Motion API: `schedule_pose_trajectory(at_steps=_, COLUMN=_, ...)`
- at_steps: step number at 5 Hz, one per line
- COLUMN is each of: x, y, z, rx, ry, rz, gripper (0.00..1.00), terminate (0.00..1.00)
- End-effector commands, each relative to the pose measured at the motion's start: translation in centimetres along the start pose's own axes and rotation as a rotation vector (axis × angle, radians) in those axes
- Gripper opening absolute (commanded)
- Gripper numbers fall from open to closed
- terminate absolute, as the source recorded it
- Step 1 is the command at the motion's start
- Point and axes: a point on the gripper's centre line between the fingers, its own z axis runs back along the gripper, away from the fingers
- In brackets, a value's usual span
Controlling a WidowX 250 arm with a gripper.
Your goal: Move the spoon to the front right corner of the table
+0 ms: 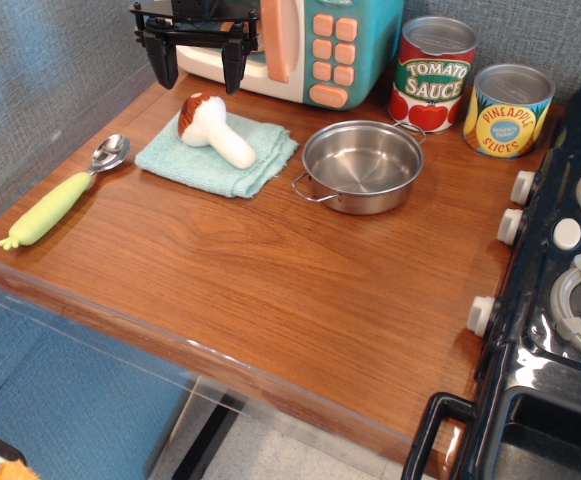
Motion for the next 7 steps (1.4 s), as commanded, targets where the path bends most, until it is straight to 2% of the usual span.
schedule_pose_trajectory(at_steps=1, x=0.0, y=0.0, z=0.0, rx=0.000, ry=0.000, rz=0.000, gripper=1.00, terminate=0.00)
schedule_pose_trajectory(at_steps=2, x=0.6, y=-0.2, z=1.6, rx=-0.034, ry=-0.017, rz=-0.003, gripper=1.00, terminate=0.00)
schedule_pose_trajectory(at_steps=3, x=0.8, y=0.5, z=4.8, rx=-0.078, ry=-0.077, rz=-0.005, gripper=1.00, terminate=0.00)
schedule_pose_trajectory(at_steps=4, x=-0.1, y=2.2, z=7.7, rx=-0.139, ry=-0.144, rz=0.005, gripper=1.00, terminate=0.00)
schedule_pose_trajectory(at_steps=5, x=-1.5, y=4.5, z=6.8, rx=-0.124, ry=-0.134, rz=0.000, gripper=1.00, terminate=0.00)
schedule_pose_trajectory(at_steps=6, x=-3.5, y=7.9, z=3.8, rx=-0.012, ry=-0.083, rz=-0.081, gripper=1.00, terminate=0.00)
schedule_pose_trajectory(at_steps=7, x=-5.6, y=9.7, z=1.3, rx=0.023, ry=-0.049, rz=-0.150, gripper=1.00, terminate=0.00)
